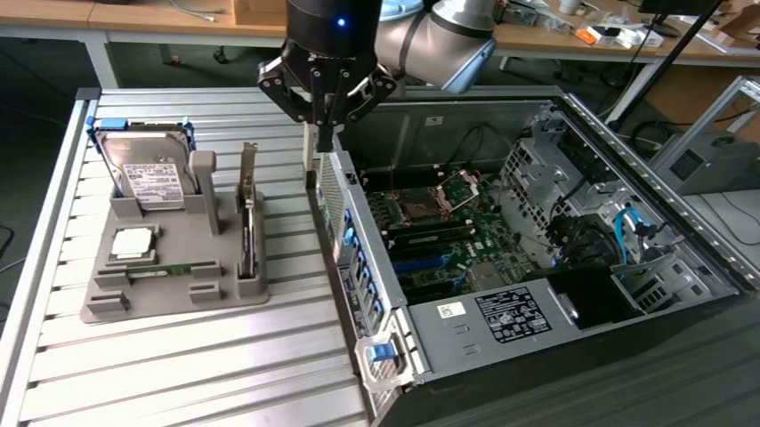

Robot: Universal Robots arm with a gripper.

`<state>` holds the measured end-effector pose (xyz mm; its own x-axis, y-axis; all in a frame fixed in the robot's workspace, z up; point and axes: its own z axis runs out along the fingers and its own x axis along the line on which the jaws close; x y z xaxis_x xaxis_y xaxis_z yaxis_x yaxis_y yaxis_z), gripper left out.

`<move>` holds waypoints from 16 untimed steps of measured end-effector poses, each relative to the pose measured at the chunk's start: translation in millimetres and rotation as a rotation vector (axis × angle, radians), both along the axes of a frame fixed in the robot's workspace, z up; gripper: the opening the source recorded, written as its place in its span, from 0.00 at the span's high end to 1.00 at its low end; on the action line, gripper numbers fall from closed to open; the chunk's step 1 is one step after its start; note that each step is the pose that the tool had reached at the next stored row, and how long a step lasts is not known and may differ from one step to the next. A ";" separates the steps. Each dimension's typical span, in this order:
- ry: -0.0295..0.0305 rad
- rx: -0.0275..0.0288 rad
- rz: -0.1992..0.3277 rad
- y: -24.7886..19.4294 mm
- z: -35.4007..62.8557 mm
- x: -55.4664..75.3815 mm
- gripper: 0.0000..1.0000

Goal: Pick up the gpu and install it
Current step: 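Reach for the gpu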

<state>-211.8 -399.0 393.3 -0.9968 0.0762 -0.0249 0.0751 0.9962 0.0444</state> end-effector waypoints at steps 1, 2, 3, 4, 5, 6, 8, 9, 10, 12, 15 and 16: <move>0.0000 0.0000 0.000 0.0 0.0 -0.3 0.89; 0.0000 0.0000 0.000 0.0 0.0 -0.7 0.89; 0.0000 0.0000 0.000 0.0 0.0 -1.0 0.89; 0.0000 0.0000 0.000 0.0 0.0 -1.5 0.89; 0.0000 0.0000 0.000 0.0 0.0 -1.9 0.89; 0.0001 -0.0001 0.000 0.0 0.0 -2.2 0.89; 0.0000 0.0000 0.000 0.0 0.0 -2.9 0.89; 0.0000 0.0000 0.000 0.0 0.0 -3.3 0.89; 0.0000 0.0000 0.000 0.0 0.0 -3.7 0.89; 0.0000 0.0001 0.000 0.0 0.0 -4.4 0.89; 0.0000 0.0001 0.000 0.0 0.0 -5.8 0.89; 0.0000 0.0000 0.000 0.0 0.0 -6.3 0.89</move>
<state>-218.1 -399.0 393.3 -0.9968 0.0762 -0.0249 0.0751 0.9962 0.0444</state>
